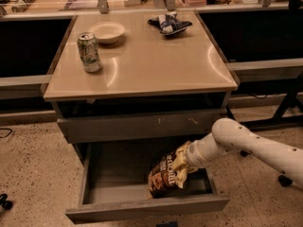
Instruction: Pick brown chip bag from middle drawer and place on counter
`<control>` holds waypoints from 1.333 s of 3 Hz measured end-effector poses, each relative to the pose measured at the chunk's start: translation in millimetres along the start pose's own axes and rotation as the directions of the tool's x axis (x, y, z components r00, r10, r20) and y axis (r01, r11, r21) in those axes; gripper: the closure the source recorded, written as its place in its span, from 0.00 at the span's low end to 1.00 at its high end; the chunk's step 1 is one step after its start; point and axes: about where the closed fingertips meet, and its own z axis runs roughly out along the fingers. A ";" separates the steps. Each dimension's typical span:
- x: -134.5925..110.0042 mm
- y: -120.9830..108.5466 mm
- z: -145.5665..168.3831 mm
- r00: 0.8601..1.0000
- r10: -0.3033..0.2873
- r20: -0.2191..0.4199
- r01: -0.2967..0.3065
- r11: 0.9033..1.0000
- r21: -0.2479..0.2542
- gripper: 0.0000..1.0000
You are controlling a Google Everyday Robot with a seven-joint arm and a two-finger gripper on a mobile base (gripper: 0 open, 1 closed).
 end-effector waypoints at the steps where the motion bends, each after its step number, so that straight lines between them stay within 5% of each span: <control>1: -1.8 -26.8 -27.2 0.999 0.004 -0.048 -0.006 0.999 -0.048 1.00; 3: 1.6 -116.9 -120.9 0.981 -0.123 -0.150 0.099 0.983 -0.157 1.00; 4: 1.6 -117.0 -120.9 0.981 -0.123 -0.150 0.099 0.983 -0.157 1.00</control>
Offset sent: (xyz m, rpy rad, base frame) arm 0.0077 0.0093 0.1551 -0.1655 -0.1709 -0.0463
